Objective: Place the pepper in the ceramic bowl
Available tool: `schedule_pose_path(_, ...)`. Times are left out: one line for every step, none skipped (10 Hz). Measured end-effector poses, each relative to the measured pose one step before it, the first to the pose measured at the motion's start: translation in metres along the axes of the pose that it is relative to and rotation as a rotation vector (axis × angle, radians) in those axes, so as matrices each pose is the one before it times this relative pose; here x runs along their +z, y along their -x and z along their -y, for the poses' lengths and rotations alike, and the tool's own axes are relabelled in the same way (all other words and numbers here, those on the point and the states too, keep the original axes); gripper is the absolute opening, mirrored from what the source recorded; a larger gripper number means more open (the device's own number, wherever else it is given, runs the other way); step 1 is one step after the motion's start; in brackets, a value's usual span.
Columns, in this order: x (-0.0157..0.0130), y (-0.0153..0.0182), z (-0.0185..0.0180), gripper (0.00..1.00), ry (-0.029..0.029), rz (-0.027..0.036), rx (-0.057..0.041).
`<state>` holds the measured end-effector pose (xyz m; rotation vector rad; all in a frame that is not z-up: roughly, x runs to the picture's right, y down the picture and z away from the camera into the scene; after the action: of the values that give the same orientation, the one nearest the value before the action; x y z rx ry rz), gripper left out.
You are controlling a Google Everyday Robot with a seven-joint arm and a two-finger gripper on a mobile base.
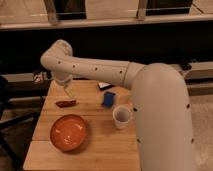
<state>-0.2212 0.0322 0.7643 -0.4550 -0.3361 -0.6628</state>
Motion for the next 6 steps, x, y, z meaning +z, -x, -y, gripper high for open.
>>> schedule_pose_path(0.0066, 0.00496, 0.00478, 0.8, 0.00116, 0.00248, -0.00011)
schedule_pose_path(0.00704, 0.00074, 0.00167, 0.8, 0.00142, 0.00192, 0.004)
schedule_pose_path(0.00753, 0.00236, 0.00186, 0.8, 0.00172, 0.00229, 0.00347)
schedule_pose_path(0.00702, 0.00421, 0.00252, 0.8, 0.0015, 0.00607, 0.00229)
schedule_pose_path(0.00293, 0.00054, 0.0008, 0.8, 0.00157, 0.00207, 0.00275)
schedule_pose_path(0.00485, 0.00394, 0.00253, 0.8, -0.00001, 0.00384, -0.00039)
